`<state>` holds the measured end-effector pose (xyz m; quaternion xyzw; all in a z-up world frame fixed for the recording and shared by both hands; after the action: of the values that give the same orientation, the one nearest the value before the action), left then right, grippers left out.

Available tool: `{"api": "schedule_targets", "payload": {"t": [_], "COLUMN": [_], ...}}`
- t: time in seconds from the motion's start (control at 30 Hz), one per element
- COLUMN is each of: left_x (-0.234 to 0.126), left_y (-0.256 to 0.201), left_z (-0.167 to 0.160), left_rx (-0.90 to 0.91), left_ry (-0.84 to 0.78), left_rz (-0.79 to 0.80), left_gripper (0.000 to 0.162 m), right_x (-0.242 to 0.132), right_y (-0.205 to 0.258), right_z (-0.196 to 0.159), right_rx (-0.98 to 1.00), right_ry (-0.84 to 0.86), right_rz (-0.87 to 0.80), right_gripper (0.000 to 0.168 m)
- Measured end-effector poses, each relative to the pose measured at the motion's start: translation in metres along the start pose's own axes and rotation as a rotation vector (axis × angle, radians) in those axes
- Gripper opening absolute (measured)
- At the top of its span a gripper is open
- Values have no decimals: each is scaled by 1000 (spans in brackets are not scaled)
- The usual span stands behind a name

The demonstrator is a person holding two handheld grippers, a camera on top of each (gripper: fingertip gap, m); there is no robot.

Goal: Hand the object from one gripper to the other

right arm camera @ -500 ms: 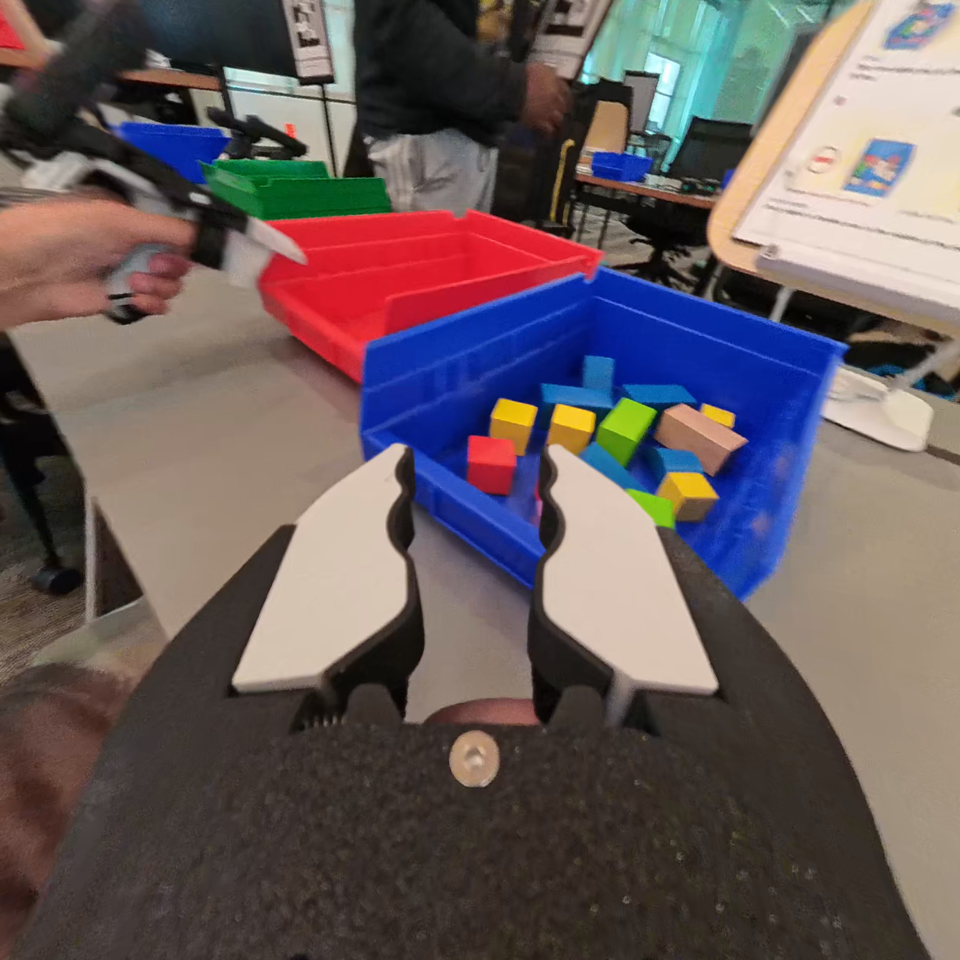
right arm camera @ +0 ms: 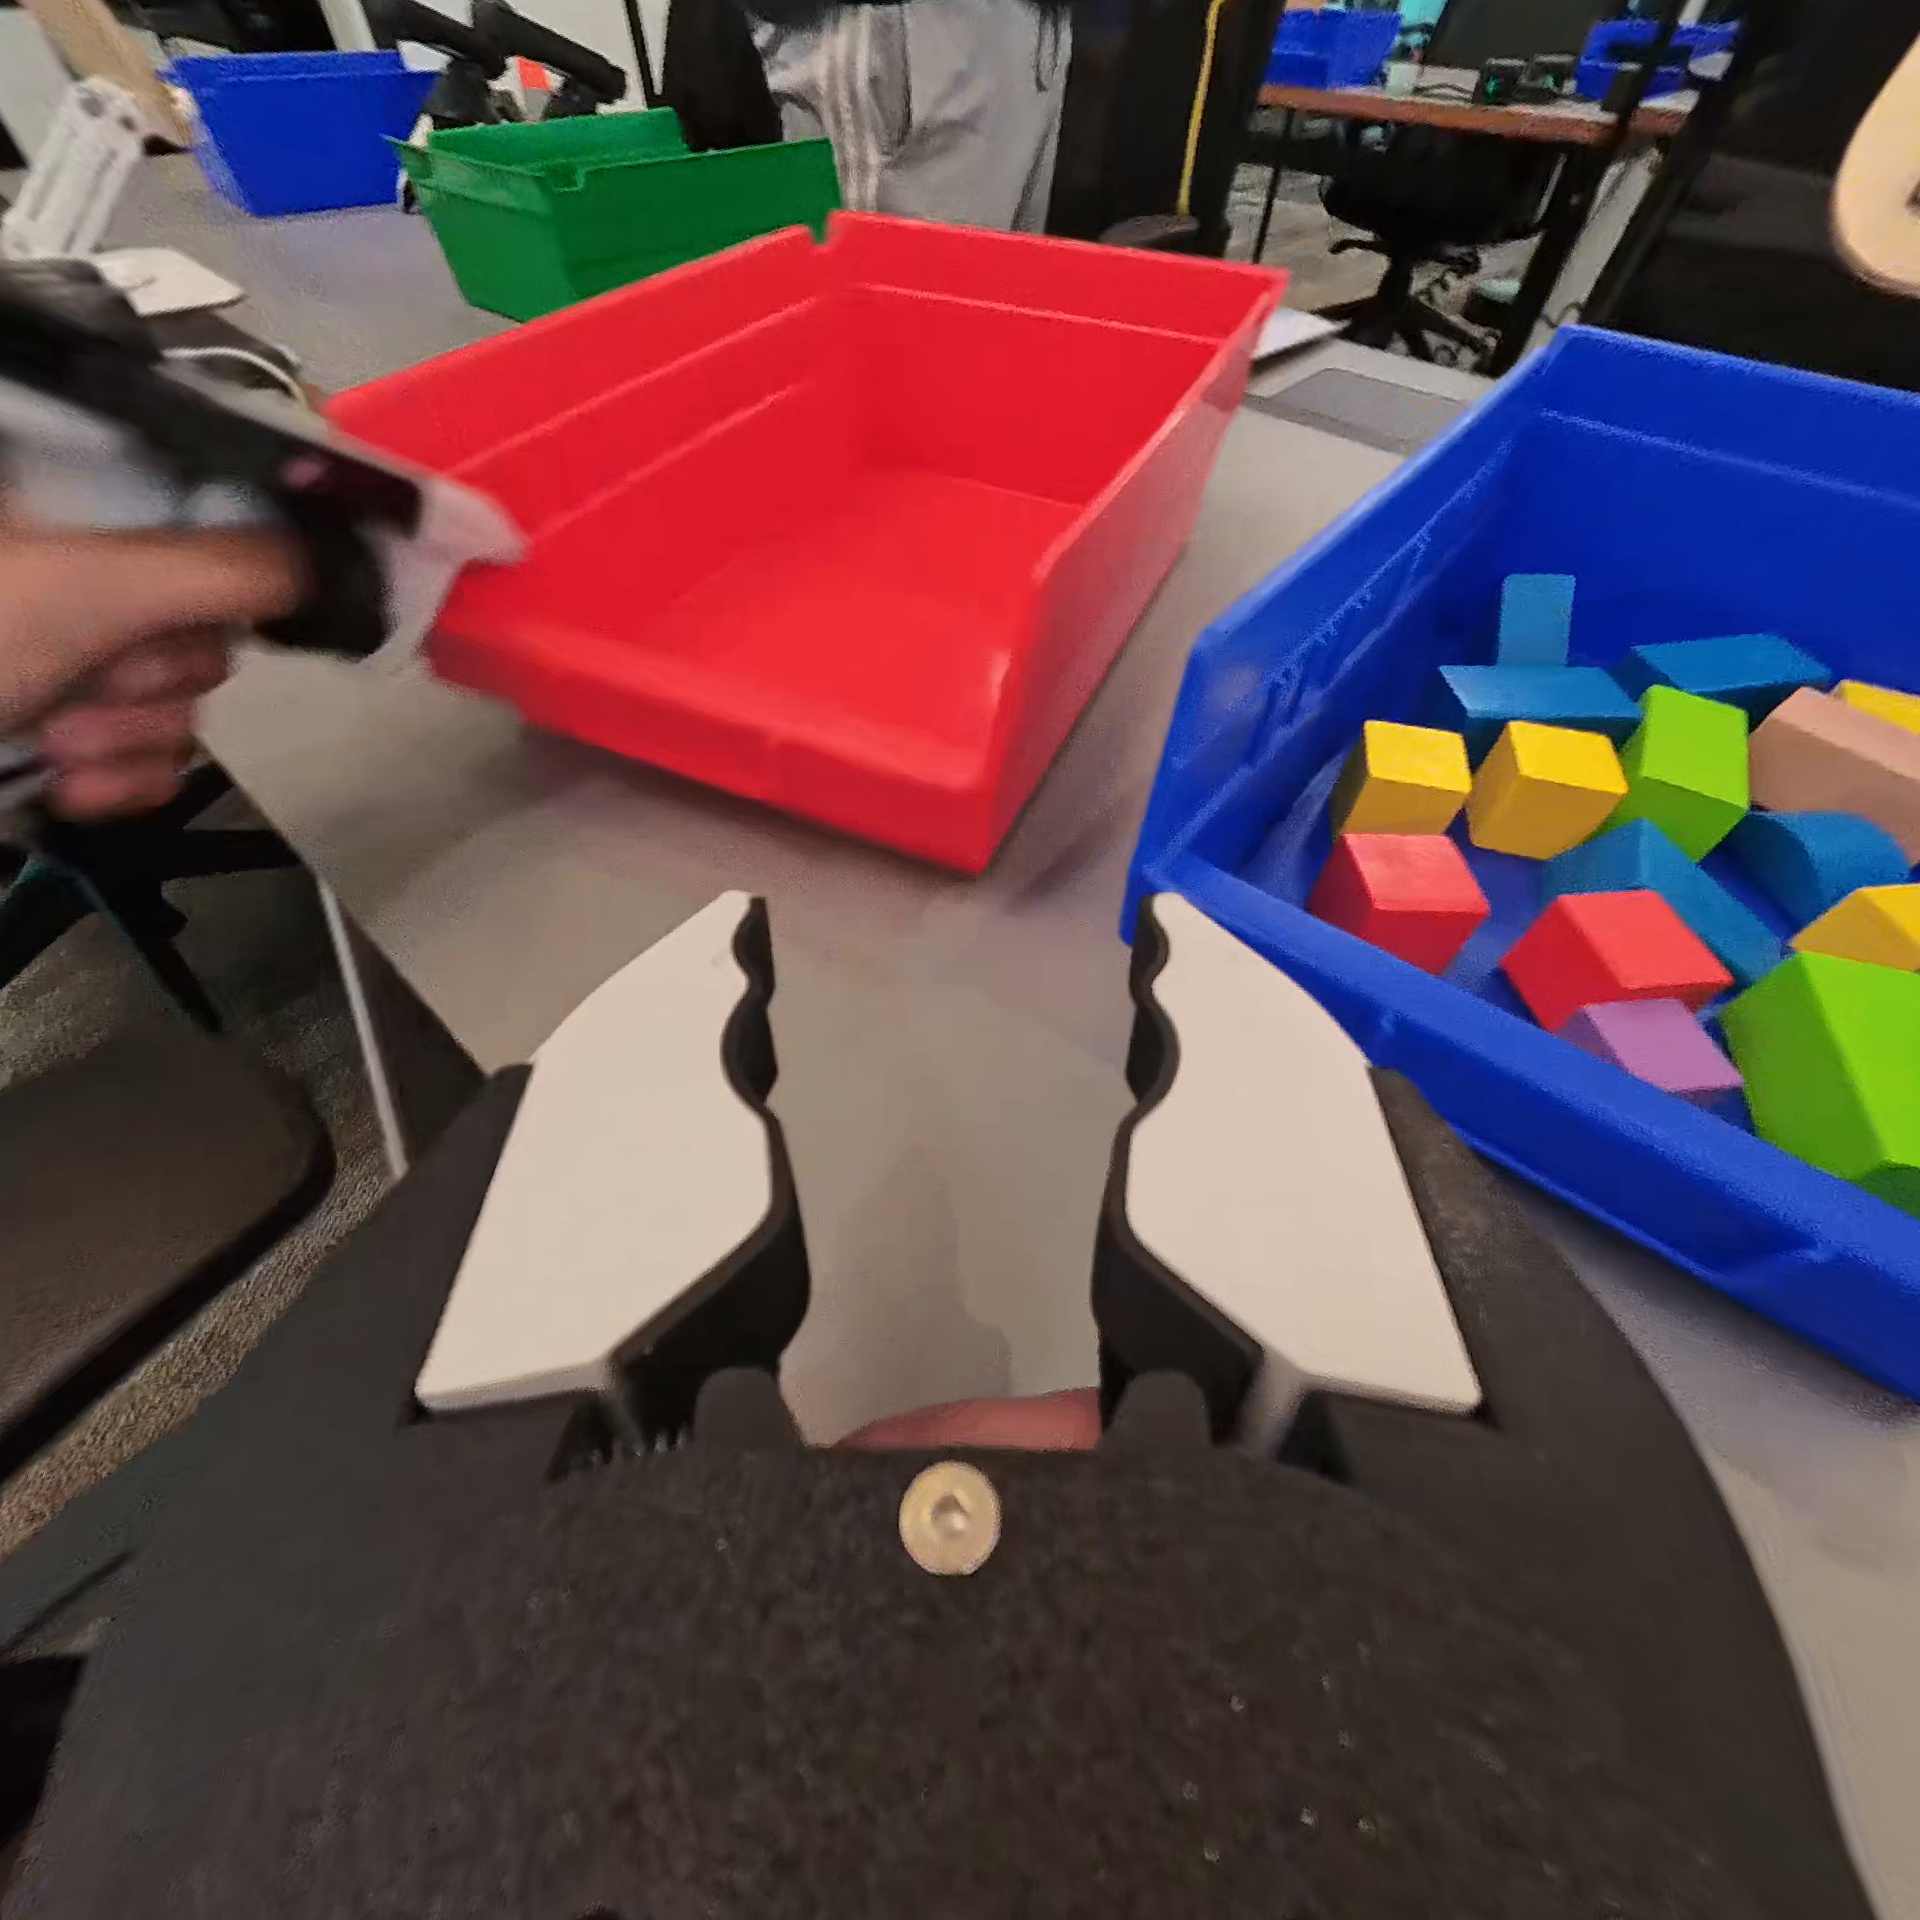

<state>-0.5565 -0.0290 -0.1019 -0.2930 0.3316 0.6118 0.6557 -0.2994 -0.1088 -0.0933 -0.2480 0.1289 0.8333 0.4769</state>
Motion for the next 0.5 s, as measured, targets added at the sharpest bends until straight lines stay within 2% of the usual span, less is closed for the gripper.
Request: {"api": "schedule_targets", "payload": {"t": [0.07,0.17,0.23,0.27,0.3,0.4,0.5], "left_x": [-22,-46,-54,-57,-60,-80,-113], "left_y": [1,3,1,-2,-3,-11,-27], "left_z": [-28,-57,-66,-68,-69,-64,-45], "left_rx": [-43,-113,-116,-102,-90,-80,-37], "left_ry": [4,-29,-53,-69,-89,-179,-316], "left_rz": [8,-15,-35,-25,-9,-5,62], "left_gripper": [5,4,5,5,5,8,5], "right_x": [15,35,43,41,36,22,-13], "right_y": [5,21,36,36,32,25,17], "right_z": [9,14,12,13,14,26,57], "right_rx": [53,73,29,43,60,37,-31], "right_ry": [5,22,62,62,53,2,-160], "right_rz": [-46,-19,51,19,-41,-77,-173], "right_gripper": [66,61,43,37,13,9,7]}}
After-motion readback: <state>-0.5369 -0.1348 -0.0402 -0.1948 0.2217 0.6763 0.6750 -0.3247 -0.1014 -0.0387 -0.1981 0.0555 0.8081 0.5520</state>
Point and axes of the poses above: each gripper's, where its closed fingertips meet, x out along the fingers, z out of its top, y = z × x across the jaws, the point moved 7 cm from there along -x, back along the fingers, and after that the axes turned 14 degrees about y, right-handed, at the moved point
